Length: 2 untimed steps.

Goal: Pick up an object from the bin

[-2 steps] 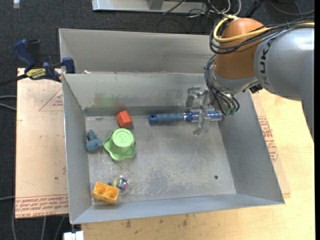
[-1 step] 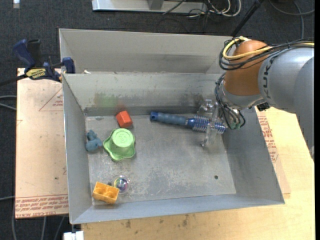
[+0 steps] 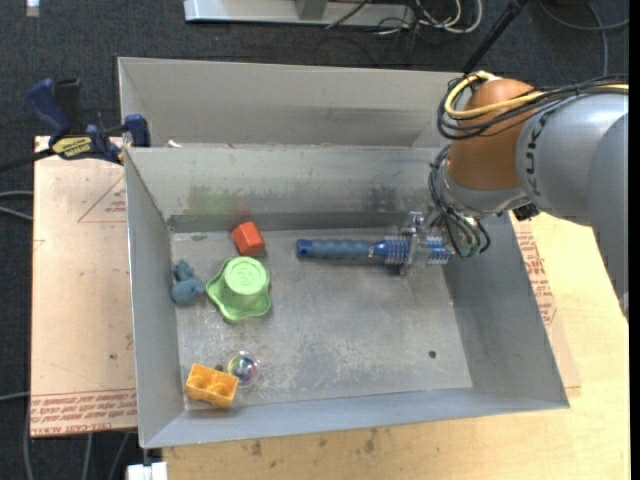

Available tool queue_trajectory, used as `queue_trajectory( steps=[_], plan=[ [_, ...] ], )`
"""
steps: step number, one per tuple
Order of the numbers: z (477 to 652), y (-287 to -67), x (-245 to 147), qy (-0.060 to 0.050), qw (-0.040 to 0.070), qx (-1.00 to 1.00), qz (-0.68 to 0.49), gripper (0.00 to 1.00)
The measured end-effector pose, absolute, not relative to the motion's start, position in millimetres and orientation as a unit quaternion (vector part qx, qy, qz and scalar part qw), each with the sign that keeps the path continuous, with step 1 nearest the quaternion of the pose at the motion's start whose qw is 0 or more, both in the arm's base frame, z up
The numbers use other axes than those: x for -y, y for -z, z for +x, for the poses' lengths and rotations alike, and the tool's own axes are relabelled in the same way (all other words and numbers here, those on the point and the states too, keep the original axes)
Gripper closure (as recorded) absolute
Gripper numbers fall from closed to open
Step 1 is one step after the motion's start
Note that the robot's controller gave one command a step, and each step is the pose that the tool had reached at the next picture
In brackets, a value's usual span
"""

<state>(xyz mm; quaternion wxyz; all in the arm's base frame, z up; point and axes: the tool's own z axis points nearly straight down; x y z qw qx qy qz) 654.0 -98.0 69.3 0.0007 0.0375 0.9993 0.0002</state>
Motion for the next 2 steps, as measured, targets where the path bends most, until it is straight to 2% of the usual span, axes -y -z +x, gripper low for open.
queue_trajectory(
  steps=[1,2],
  plan=[
    [613.1,-176,81,0.0,0.004,-0.999,0.042,1.0],
    [575.3,-326,58,0.0,0.005,-1.0,0.024,1.0]
  ],
)
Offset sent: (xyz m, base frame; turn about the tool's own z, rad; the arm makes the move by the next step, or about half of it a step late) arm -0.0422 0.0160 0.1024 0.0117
